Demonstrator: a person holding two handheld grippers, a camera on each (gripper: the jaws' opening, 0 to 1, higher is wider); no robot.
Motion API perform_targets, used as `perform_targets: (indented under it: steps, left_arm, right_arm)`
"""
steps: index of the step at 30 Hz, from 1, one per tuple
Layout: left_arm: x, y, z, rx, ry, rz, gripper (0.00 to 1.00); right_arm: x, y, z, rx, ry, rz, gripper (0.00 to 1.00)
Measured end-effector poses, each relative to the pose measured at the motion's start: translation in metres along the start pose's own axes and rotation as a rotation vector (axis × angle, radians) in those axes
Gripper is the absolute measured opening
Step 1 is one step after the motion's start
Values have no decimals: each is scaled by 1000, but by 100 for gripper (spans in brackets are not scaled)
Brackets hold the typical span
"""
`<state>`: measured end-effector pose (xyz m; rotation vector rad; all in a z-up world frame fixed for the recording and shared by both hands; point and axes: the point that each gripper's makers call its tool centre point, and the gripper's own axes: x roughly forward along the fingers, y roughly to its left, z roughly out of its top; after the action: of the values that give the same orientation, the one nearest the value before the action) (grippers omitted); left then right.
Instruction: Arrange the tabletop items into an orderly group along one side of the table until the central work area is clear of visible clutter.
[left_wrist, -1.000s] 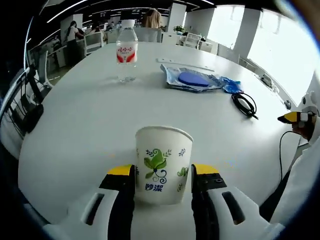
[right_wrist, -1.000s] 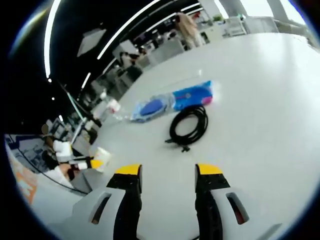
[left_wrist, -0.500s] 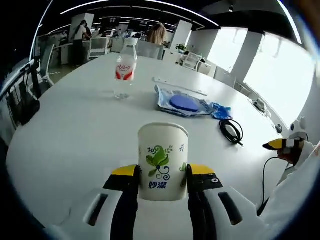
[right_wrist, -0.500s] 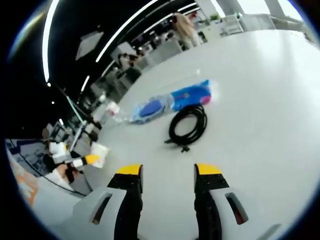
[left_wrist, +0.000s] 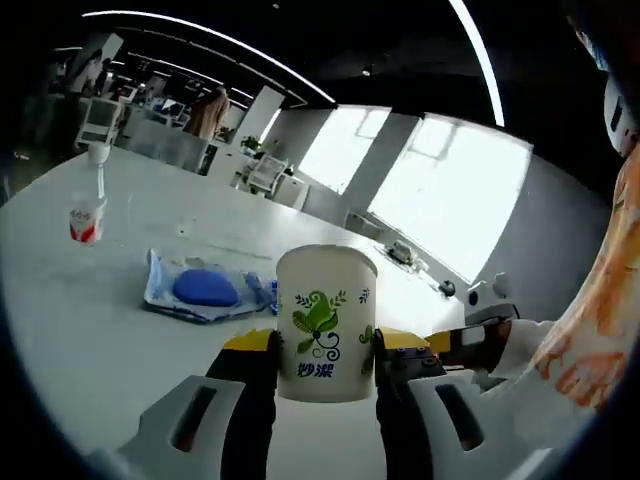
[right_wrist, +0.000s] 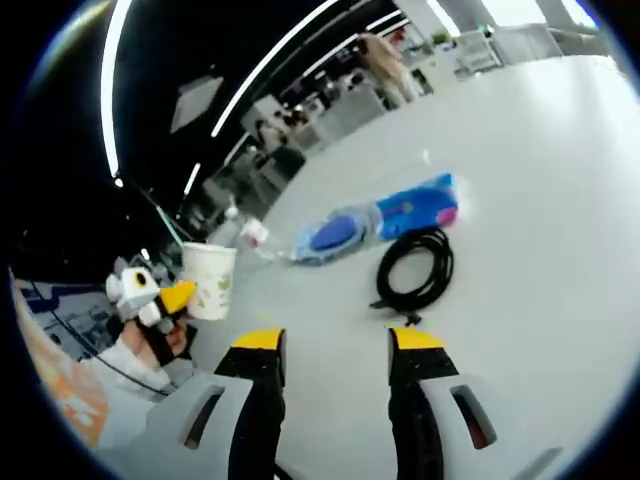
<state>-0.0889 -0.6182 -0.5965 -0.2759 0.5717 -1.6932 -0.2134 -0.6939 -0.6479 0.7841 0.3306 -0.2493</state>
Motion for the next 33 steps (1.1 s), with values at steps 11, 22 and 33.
perform_targets:
  steps: [11,22,33]
  left_arm:
    - [14,-54,-9,38,60,-226,37]
    - [2,-85,9,-57,-11,-425,36]
    - [0,-102,4,65,71,-495,35]
  right_arm:
    - [7,67,25,-100,-86,270,40]
    - [-12,129,42,-93,-139,606,42]
    - [-5,156,28,-183,-24,709,39]
